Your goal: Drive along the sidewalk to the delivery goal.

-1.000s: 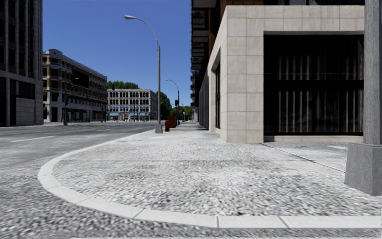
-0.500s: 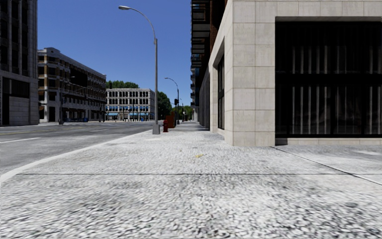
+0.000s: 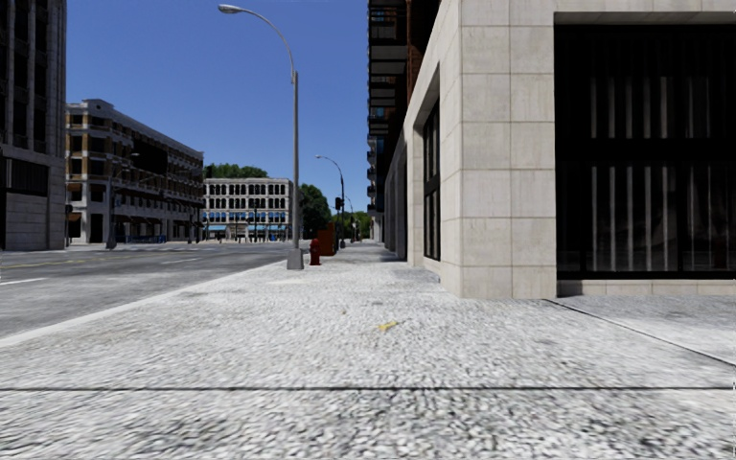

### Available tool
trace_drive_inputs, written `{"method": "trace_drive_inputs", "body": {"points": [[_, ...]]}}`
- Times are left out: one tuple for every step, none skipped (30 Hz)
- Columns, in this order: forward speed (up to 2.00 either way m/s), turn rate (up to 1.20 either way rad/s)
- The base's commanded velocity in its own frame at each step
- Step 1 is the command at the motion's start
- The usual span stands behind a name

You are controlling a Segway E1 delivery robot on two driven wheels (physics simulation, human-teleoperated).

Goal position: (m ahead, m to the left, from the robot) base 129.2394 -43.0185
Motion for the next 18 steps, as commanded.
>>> {"method": "trace_drive_inputs", "body": {"points": [[1.62,0.00],[1.63,0.00],[1.65,0.00],[1.69,0.00],[1.69,0.00],[1.71,0.00],[1.74,0.00],[1.74,0.00],[1.74,0.00],[1.75,0.00],[1.75,0.00],[1.75,0.00],[1.79,0.00],[2.00,0.00],[2.00,0.00],[2.00,0.00],[2.00,0.00],[2.00,0.00]]}}
